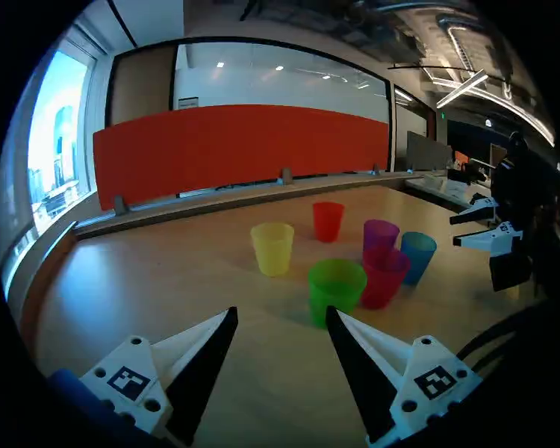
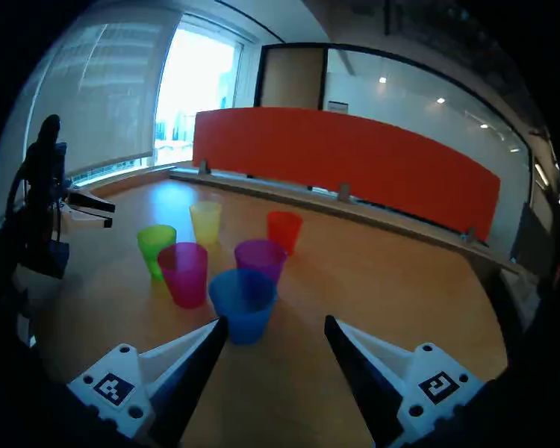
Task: Pour water
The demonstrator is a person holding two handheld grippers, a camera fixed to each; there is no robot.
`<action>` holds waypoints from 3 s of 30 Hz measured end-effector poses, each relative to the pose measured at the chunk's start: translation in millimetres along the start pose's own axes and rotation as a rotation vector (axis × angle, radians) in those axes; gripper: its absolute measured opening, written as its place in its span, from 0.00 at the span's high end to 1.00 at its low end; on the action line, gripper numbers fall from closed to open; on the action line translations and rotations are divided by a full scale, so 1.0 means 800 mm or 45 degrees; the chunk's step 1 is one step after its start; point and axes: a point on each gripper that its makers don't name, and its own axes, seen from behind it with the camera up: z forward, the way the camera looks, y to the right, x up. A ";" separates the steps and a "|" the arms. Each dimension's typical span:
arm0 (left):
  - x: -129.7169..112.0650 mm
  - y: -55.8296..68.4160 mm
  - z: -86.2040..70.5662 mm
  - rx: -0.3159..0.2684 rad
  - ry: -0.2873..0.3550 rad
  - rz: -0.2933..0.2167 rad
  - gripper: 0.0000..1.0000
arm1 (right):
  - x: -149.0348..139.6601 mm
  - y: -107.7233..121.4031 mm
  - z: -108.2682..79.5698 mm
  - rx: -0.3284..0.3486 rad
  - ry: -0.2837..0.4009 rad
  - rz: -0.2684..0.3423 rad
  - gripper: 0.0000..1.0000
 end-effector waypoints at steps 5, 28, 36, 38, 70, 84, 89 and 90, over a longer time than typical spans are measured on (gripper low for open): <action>0.005 -0.014 -0.009 0.060 0.047 -0.016 0.13 | 0.012 0.005 -0.005 -0.067 0.067 0.004 0.00; 0.043 -0.058 -0.067 0.358 0.320 -0.108 0.13 | 0.067 0.058 -0.030 -0.475 0.397 0.062 0.00; 0.040 -0.059 -0.076 0.394 0.371 -0.160 0.13 | 0.062 0.069 -0.035 -0.529 0.418 0.136 0.00; 0.044 -0.061 -0.079 0.412 0.397 -0.174 0.13 | 0.061 0.072 -0.037 -0.532 0.417 0.149 0.00; 0.051 -0.104 -0.070 0.577 0.530 -0.064 0.13 | 0.078 0.089 -0.045 -0.584 0.369 0.194 0.00; 0.035 -0.127 -0.058 0.599 0.531 -0.091 0.13 | 0.094 0.074 -0.037 -0.567 0.362 0.159 0.00; 0.032 -0.130 -0.054 0.592 0.526 -0.115 0.13 | 0.092 0.075 -0.036 -0.564 0.363 0.163 0.00; 0.032 -0.130 -0.054 0.591 0.522 -0.117 0.13 | 0.092 0.075 -0.035 -0.563 0.363 0.165 0.00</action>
